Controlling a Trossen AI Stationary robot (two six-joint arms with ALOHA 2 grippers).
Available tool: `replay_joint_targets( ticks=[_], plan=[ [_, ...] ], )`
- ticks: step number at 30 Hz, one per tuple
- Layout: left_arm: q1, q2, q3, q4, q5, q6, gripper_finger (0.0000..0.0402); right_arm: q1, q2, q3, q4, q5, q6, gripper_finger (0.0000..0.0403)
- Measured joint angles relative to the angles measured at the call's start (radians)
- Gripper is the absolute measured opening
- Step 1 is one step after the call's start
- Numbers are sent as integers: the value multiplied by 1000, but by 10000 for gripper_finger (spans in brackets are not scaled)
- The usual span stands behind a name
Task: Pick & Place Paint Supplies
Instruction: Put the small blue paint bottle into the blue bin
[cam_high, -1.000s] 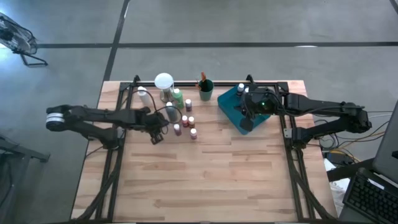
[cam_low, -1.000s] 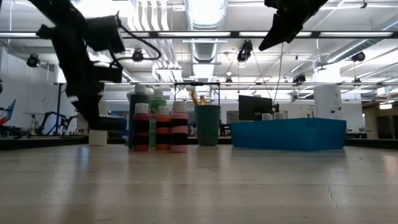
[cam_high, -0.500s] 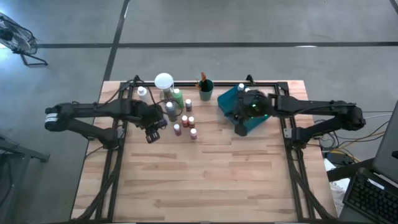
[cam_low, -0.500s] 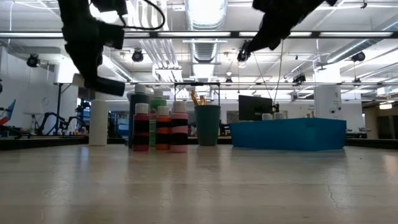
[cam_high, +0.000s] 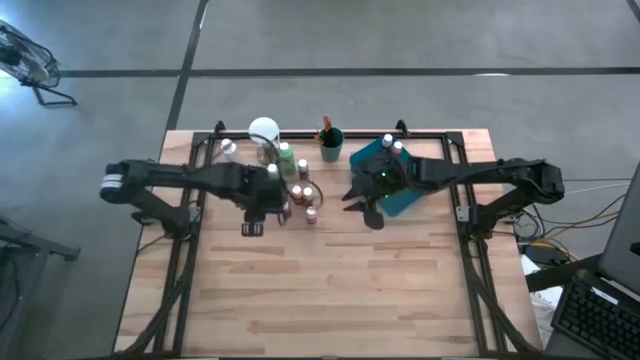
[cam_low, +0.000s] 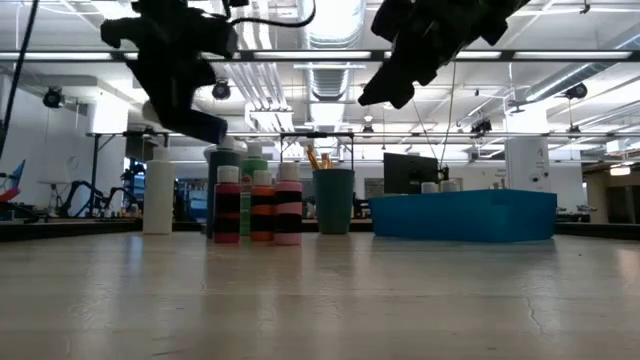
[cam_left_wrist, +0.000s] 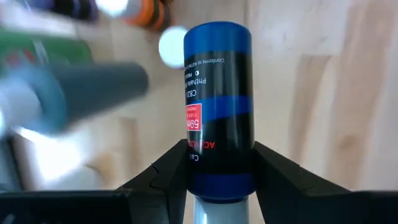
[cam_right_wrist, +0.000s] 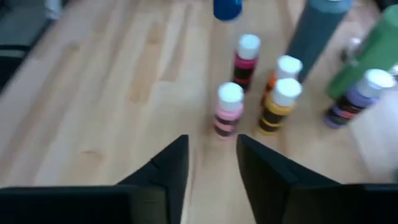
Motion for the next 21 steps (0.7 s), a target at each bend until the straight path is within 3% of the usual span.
replay_joint_targets(
  ticks=[10,18,21],
  plan=[
    [-201,170,112,-64,-450,277,149,-28,-35,0,41,-29,33,184],
    [-275,213,105,-52,-808,443,149,-39,-51,0,63,-31,36,171],
    [-285,215,83,-32,-892,527,149,-45,-52,0,71,-33,33,166]
  ],
)
